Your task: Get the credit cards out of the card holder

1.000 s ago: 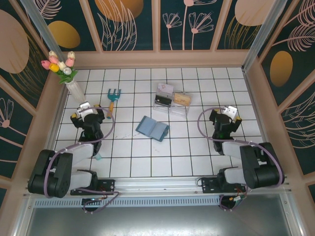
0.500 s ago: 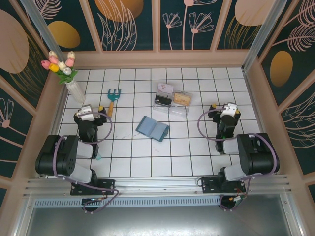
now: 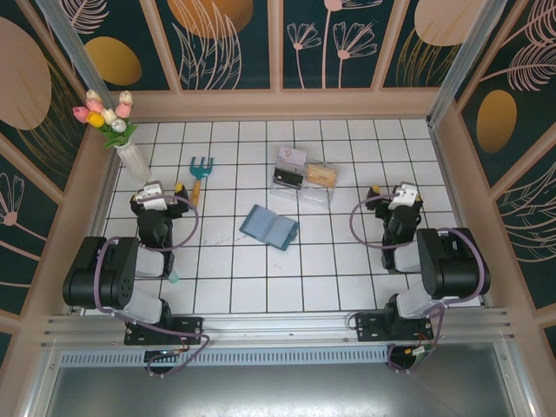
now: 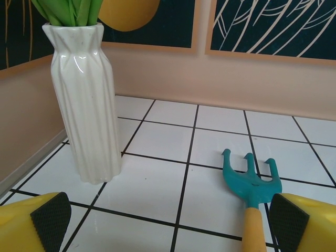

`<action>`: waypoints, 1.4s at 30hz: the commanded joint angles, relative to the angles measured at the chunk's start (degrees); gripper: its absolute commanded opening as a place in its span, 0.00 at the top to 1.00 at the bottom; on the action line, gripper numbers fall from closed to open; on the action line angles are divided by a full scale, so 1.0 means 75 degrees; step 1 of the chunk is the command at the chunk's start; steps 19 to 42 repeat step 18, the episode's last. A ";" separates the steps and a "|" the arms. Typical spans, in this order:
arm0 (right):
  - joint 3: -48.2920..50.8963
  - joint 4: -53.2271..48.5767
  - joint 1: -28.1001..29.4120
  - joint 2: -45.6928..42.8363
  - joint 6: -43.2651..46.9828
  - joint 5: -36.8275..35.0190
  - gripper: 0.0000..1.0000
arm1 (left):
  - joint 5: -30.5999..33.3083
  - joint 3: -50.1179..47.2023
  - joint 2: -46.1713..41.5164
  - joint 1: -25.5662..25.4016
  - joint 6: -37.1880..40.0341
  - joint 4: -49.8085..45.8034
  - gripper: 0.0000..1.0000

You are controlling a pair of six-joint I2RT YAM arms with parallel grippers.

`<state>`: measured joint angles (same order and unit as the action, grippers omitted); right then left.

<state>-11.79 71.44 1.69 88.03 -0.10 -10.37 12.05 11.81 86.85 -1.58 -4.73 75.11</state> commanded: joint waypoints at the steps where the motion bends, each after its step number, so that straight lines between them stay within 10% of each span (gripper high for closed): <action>1: 0.0013 0.0433 -0.0084 0.0041 -0.0112 0.0166 0.01 | 0.0074 0.0094 0.0065 0.0053 -0.0067 0.0015 0.01; 42: -0.0054 0.0306 -0.0236 0.0032 -0.0274 0.0293 0.01 | 0.0045 0.0161 0.0079 0.0047 -0.0061 -0.0089 0.01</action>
